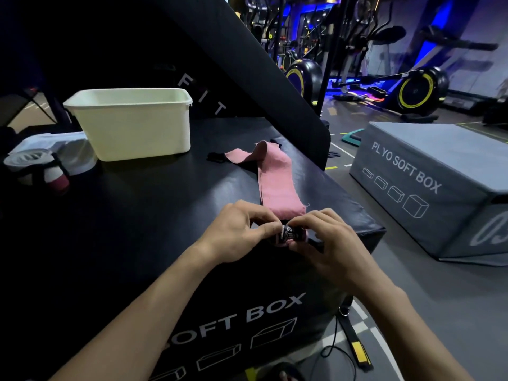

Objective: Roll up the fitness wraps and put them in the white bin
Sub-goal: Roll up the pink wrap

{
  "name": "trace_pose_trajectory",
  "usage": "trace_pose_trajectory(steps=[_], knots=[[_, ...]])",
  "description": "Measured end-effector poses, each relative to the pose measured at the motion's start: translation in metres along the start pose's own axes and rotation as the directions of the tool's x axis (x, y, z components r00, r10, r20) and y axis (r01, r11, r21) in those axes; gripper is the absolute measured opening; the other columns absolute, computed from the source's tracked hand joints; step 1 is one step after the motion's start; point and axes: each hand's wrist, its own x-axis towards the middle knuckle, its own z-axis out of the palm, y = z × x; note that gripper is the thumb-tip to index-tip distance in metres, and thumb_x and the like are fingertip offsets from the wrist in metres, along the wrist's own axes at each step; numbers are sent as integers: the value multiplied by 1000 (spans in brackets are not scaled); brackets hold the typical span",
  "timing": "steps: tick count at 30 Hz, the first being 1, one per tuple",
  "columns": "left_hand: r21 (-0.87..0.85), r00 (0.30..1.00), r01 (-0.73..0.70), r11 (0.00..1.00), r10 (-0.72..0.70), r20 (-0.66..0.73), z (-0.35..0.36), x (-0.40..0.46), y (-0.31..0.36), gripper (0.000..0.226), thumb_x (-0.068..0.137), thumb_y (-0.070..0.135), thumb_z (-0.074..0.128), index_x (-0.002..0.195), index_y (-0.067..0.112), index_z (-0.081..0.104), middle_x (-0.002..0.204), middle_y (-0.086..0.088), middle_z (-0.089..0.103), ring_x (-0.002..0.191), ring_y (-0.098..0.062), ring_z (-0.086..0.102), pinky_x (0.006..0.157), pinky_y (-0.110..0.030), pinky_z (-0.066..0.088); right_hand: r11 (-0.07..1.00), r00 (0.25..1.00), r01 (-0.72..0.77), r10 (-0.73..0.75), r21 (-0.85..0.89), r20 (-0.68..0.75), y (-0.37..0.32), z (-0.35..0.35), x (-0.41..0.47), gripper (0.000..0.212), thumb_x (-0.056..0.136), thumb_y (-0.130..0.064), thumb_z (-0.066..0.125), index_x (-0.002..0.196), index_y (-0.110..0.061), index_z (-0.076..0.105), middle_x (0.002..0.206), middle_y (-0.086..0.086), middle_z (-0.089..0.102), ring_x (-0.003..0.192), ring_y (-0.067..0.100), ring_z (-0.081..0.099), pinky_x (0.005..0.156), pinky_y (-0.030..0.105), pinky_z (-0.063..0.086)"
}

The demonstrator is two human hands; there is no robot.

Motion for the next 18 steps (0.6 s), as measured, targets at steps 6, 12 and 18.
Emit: trace_pose_trajectory(steps=[6,12,18], knots=[[-191,987,162,968,-162,15,5,6,-1,11,94,18,73,87,17,81,79,-2,78,75,-14,72,85,-47,58,1000,998,-2,1,19,69,7,-3,9,38,93,-59,55,112,-30,70,102,-26,62,102,9,50,86,16,38],[245,988,-43,969,77,-133,-3,9,6,7,93,33,74,90,30,80,78,27,69,76,1,58,74,-15,43,999,996,-1,-3,49,89,14,0,16,37,95,-58,54,111,-28,68,100,-24,62,101,10,50,88,32,45],[253,894,-379,890,282,348,-11,61,-6,38,107,31,45,136,18,66,141,2,63,134,-11,49,116,-22,31,998,997,55,-57,36,59,15,4,14,36,99,-58,50,117,-30,63,121,-23,59,116,9,52,98,28,40]])
